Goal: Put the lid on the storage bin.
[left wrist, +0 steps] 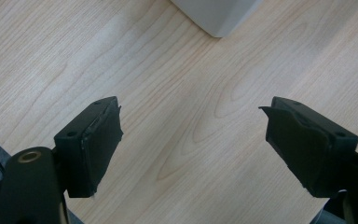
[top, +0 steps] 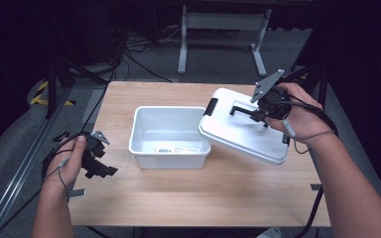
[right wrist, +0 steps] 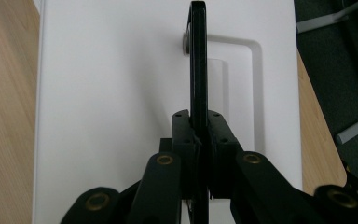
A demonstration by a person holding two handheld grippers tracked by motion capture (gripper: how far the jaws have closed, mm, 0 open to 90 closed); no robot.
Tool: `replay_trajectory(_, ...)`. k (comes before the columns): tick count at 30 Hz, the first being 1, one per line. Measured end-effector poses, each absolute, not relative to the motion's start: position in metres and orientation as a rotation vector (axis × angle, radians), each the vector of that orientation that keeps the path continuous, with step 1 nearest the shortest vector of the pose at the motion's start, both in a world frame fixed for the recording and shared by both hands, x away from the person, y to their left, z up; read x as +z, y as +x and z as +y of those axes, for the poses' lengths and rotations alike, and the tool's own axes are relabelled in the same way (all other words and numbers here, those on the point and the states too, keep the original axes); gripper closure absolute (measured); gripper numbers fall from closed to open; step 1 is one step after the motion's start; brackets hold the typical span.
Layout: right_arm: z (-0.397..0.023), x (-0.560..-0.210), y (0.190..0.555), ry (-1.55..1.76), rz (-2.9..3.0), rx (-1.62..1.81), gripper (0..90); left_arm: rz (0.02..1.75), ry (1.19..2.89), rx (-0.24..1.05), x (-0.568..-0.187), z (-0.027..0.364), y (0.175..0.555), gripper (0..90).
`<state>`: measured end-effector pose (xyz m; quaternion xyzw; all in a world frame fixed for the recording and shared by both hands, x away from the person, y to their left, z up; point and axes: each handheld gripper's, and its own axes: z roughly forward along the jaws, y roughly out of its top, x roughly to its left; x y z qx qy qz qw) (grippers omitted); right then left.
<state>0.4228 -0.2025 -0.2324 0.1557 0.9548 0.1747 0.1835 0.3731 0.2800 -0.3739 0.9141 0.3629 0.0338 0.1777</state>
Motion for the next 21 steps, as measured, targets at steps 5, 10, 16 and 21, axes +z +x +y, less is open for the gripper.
replay_trajectory(5, -0.177, -0.229, 0.429, 0.392, 2.708, 0.499, 84.6, 1.022, 2.592, 0.088, -0.375, 0.278, 0.375, 19.0)
replay_trajectory(10, -0.158, -0.226, 0.433, 0.340, 2.720, 0.502, 84.6, 1.024, 2.586, 0.091, -0.375, 0.280, 0.375, 19.0)
replay_trajectory(16, -0.139, -0.224, 0.438, 0.293, 2.734, 0.530, 84.7, 1.024, 2.583, 0.088, -0.374, 0.280, 0.375, 19.0)
replay_trajectory(21, -0.117, -0.223, 0.443, 0.241, 2.745, 0.519, 84.7, 1.023, 2.584, 0.096, -0.374, 0.281, 0.375, 19.0)
